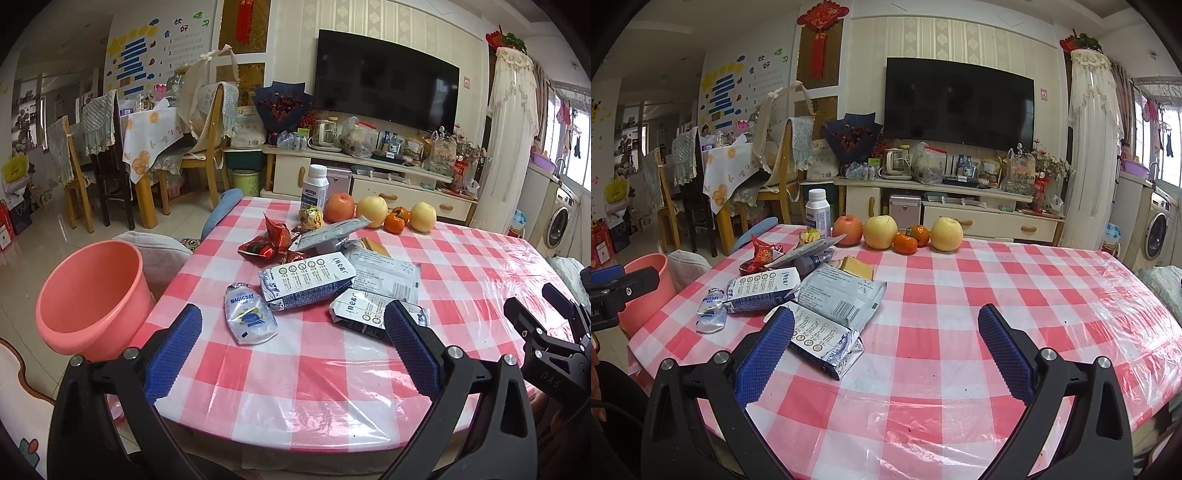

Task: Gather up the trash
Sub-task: 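Grasp the clear MAGICDAY pouch with left tool while right tool grasps white milk package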

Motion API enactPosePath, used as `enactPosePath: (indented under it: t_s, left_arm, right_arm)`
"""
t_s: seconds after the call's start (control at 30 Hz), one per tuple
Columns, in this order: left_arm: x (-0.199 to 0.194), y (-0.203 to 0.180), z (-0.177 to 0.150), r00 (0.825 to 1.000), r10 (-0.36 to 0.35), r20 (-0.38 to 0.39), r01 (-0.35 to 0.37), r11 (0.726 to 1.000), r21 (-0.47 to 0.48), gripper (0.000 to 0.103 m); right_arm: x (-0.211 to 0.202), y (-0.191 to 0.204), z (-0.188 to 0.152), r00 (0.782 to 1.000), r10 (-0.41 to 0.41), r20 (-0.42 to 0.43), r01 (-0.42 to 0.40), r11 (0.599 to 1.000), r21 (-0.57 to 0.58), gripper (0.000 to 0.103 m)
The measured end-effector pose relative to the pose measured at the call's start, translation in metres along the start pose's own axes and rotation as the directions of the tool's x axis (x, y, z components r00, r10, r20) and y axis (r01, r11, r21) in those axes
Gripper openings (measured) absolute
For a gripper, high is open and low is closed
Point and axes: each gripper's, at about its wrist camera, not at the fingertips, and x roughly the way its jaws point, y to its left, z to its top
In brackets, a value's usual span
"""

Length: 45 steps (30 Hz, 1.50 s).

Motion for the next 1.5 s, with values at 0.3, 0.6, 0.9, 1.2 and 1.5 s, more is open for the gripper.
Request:
enactPosePath:
  t_s: [0.3, 0.6, 0.9, 1.2, 1.5]
  left_arm:
    - [0.005, 0.002, 0.001, 1.000, 0.013, -0.003, -0.013, 1.000, -0.007, 0.100]
    - [0.017, 0.008, -0.002, 0.999, 0.029, -0.024, -0.029, 1.000, -0.007, 0.100]
    - [0.033, 0.016, -0.003, 0.997, 0.023, -0.070, -0.024, 1.000, -0.008, 0.100]
    - [0.055, 0.040, -0.001, 0.988, 0.025, -0.151, -0.034, 0.998, -0.056, 0.100]
    - [0.096, 0.051, 0.000, 0.961, 0.046, -0.273, -0.074, 0.993, -0.093, 0.099]
  right_arm:
    - [0.005, 0.002, -0.002, 0.999, 0.020, -0.039, -0.020, 1.000, -0.018, 0.098]
    - [0.012, 0.003, -0.003, 0.998, 0.018, -0.064, -0.021, 0.999, -0.041, 0.098]
    - [0.021, 0.008, -0.004, 0.994, 0.047, -0.101, -0.053, 0.997, -0.058, 0.098]
    - [0.035, 0.023, -0.008, 0.955, 0.240, -0.174, -0.252, 0.966, -0.052, 0.098]
    - [0.066, 0.037, -0.009, 0.902, 0.335, -0.273, -0.361, 0.931, -0.049, 0.098]
